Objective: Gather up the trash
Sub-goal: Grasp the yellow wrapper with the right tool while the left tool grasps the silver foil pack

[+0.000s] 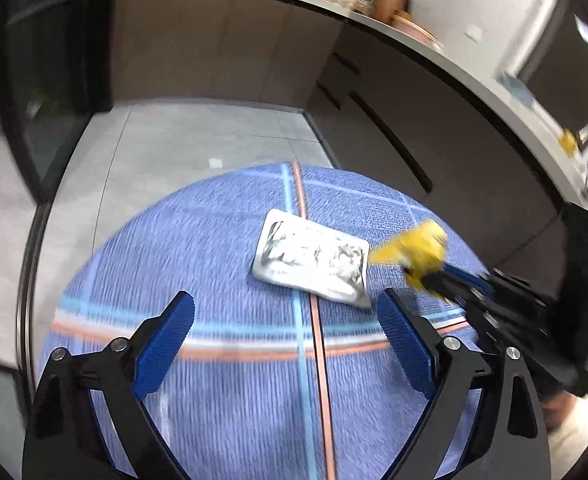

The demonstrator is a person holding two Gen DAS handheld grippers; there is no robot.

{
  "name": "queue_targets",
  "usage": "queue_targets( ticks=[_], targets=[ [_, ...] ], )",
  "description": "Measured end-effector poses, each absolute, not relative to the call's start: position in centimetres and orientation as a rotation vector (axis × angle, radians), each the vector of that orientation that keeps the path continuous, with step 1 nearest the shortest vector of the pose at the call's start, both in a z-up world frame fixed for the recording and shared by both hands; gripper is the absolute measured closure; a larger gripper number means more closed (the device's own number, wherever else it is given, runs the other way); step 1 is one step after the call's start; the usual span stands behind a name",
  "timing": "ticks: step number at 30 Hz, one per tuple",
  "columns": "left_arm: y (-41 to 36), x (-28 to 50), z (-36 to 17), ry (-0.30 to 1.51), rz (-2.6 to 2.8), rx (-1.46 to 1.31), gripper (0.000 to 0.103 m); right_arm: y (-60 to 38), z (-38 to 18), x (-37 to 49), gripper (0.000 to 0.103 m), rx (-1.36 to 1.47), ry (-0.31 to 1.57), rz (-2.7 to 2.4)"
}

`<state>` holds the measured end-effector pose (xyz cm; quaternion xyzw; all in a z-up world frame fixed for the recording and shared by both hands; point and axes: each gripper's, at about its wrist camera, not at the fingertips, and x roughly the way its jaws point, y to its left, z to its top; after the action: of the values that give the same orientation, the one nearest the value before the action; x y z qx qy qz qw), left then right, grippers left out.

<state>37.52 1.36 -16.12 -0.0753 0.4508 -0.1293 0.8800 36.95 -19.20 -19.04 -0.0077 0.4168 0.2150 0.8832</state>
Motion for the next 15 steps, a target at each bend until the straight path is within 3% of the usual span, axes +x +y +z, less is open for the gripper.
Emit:
queue_targets(
  ticks=[15],
  targets=[
    [-3.2, 49.3, -18.7, 1.069, -0.513, -0.043, 0.013, -25.2, -19.4, 29.1, 0.094, 0.086, 0.896, 0.322]
  ],
)
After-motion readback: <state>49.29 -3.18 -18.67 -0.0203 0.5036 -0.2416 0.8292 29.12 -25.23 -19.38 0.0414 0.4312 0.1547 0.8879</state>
